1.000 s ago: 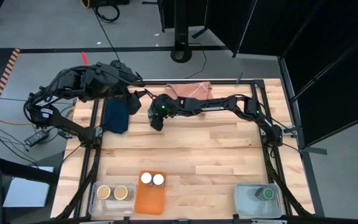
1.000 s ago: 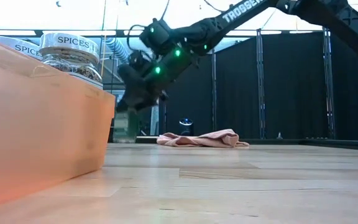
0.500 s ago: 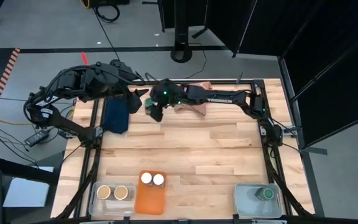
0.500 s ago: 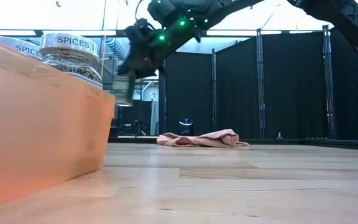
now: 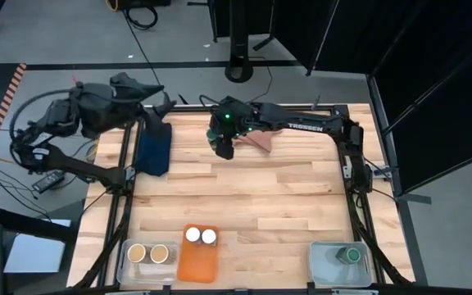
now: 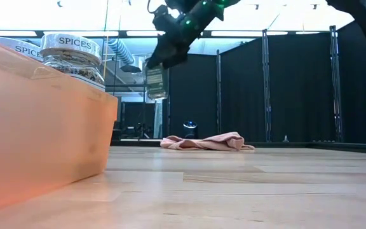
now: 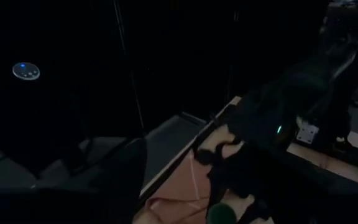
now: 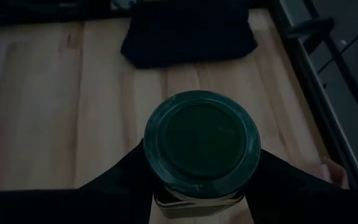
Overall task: Sort spices by type
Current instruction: Put the green seasoning bottle into the gray bin
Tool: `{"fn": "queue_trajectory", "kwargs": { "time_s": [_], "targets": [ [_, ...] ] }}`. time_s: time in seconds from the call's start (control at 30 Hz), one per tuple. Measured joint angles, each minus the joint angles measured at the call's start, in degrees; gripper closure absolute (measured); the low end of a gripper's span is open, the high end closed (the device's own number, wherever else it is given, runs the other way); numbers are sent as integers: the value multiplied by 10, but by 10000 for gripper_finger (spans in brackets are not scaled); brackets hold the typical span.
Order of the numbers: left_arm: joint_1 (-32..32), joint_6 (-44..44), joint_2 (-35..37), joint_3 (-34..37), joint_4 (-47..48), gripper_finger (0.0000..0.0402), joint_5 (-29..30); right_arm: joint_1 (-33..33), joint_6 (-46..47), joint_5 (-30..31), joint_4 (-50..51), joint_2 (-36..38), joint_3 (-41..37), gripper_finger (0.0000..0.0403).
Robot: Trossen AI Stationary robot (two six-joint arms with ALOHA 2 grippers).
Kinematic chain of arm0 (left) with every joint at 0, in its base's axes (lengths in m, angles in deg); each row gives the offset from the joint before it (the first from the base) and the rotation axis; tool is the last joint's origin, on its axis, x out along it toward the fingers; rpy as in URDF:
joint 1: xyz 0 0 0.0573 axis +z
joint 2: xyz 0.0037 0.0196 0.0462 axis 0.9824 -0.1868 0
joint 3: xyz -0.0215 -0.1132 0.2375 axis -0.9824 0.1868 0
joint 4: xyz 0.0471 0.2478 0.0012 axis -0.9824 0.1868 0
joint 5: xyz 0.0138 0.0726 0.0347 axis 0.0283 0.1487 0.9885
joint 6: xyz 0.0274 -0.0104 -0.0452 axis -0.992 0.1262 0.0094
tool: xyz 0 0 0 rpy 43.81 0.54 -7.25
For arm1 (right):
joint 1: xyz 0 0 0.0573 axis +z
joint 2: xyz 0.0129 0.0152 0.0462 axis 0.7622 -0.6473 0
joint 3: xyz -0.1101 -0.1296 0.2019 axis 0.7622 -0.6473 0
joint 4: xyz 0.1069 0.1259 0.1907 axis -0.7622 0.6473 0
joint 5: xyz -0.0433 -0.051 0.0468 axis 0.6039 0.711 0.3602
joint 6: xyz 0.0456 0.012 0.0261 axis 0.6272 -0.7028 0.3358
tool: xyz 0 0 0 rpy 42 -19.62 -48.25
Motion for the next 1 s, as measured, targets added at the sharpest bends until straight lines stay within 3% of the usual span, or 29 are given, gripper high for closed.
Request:
{"fn": "queue_trajectory", "kwargs": {
  "time_s": [0.3,0.57,0.73,1.0],
  "targets": [
    [0,26,122,212,-131,117,-1,2,-52,-19,117,54,0,206],
    [0,31,150,273,-167,117,-2,2,-75,-28,231,115,-10,206],
    [0,31,146,273,-167,117,-2,6,-62,-53,223,188,-90,206],
    [0,31,146,273,-167,117,-2,18,22,-37,128,343,-297,206]
  ]
}}
